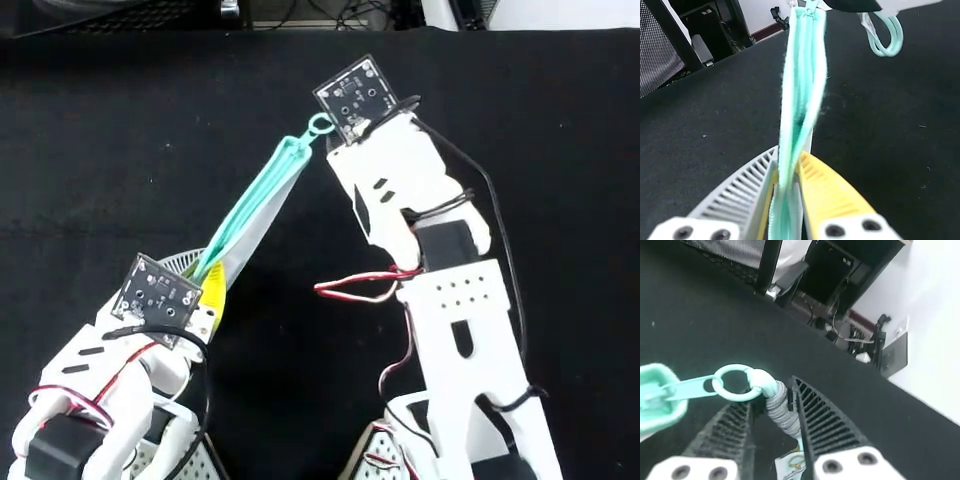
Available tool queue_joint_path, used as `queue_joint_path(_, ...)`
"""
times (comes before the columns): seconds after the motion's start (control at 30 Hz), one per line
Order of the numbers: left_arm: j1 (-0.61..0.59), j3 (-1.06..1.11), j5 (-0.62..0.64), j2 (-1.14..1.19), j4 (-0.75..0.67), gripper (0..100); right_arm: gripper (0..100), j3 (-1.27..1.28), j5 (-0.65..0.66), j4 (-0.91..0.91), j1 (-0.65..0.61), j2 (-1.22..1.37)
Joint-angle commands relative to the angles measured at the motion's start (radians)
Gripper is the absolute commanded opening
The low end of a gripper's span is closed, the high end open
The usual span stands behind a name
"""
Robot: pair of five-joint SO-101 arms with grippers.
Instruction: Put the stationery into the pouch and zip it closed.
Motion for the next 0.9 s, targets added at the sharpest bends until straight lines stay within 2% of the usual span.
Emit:
queue_joint_path(0.0, -0.001, -0.002, -0.011, -0.006, 0.012, 3, 2.3, -0.045, 0.008, 0.110, 0.071, -0.071)
queue_joint_path(0.2, -0.002, -0.002, -0.011, 0.002, 0.011, 3, 24.3, -0.001, 0.003, 0.351, -0.095, -0.312)
queue_joint_path(0.37, -0.010, 0.001, -0.060, 0.002, -0.025, 3, 26.0, 0.021, 0.003, 0.448, -0.209, -0.547)
queue_joint_path(0.47, -0.048, -0.018, -0.061, 0.002, -0.054, 3, 25.6, 0.088, -0.009, 0.448, -0.149, -0.657)
queue_joint_path(0.57, -0.196, -0.035, -0.058, 0.003, -0.107, 3, 20.8, 0.263, -0.031, 0.428, -0.035, -0.737)
queue_joint_path(0.7, -0.421, -0.038, -0.058, 0.005, -0.239, 3, 1.1, 0.552, -0.031, 0.270, 0.112, -0.823)
queue_joint_path(0.8, -0.536, -0.042, -0.064, 0.006, -0.353, 3, 2.1, 0.737, -0.035, 0.133, 0.187, -0.865)
queue_joint_path(0.87, -0.549, -0.053, -0.083, 0.026, -0.407, 3, 1.5, 0.832, -0.069, 0.066, 0.219, -0.874)
